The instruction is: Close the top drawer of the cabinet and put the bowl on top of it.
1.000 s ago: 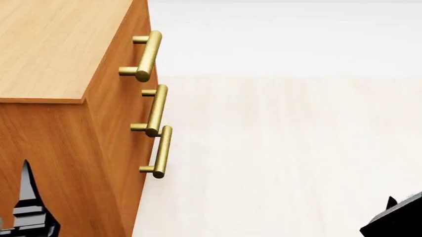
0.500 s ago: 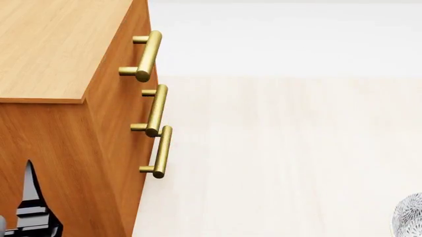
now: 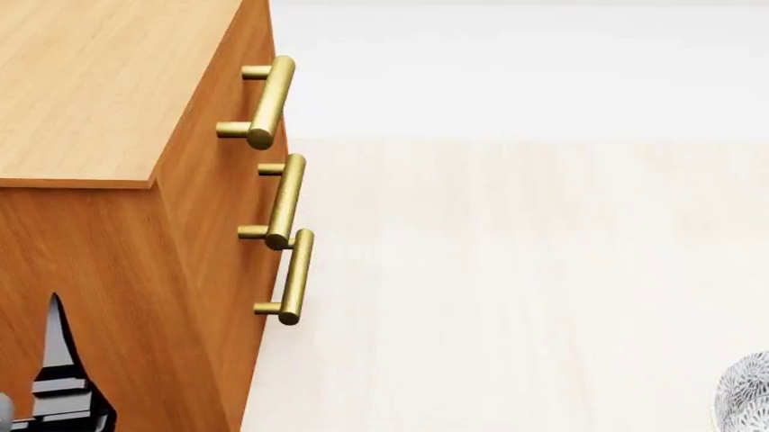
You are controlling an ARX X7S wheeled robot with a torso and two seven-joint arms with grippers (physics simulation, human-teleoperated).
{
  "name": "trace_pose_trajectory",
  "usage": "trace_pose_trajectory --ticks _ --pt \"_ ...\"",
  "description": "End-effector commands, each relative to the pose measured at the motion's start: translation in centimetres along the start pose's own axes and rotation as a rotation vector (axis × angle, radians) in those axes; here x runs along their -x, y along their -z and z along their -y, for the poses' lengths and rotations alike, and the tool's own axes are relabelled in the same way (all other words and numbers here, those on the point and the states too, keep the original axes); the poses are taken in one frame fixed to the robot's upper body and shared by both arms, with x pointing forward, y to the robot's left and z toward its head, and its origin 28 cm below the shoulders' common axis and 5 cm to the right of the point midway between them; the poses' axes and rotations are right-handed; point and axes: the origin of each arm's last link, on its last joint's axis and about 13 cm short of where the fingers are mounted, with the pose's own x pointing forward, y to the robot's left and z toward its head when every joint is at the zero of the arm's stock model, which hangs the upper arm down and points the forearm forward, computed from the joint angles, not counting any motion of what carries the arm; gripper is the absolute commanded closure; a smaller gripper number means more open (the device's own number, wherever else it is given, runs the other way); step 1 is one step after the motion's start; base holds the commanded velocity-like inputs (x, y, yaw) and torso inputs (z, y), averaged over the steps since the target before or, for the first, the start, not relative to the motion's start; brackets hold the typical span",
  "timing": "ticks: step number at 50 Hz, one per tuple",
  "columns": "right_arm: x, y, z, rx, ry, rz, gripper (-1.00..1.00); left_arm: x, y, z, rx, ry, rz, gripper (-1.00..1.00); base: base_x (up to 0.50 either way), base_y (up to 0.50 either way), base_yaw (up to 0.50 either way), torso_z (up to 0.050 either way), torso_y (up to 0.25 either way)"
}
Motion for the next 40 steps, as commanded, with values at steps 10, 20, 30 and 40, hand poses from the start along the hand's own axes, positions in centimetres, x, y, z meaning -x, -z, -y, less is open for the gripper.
trace_pose_trajectory --ticks 10,20,30,40 --pt "-0.2 1.5 -1.9 -0.019 -0.049 -0.037 -1.0 0.0 0.2 0.2 -0.004 0.005 -0.005 -1.0 0.0 0.0 0.0 0.0 0.0" --pt "-0.3 2.0 -2.2 -0.027 -0.053 -0.051 -1.0 -0.1 0.5 0.2 -0.005 0.004 -0.009 -1.0 0.0 0.0 0.0 0.0 0.0" --pt "-0.6 2.7 -2.9 -0.042 -0.064 -0.065 -1.0 -0.1 0.4 0.4 -0.007 0.007 -0.01 -1.0 0.0 0.0 0.0 0.0 0.0" --pt "-0.9 3.3 -3.9 -0.052 -0.089 -0.075 -1.0 -0.1 0.4 0.4 -0.009 0.004 -0.011 -1.0 0.0 0.0 0.0 0.0 0.0"
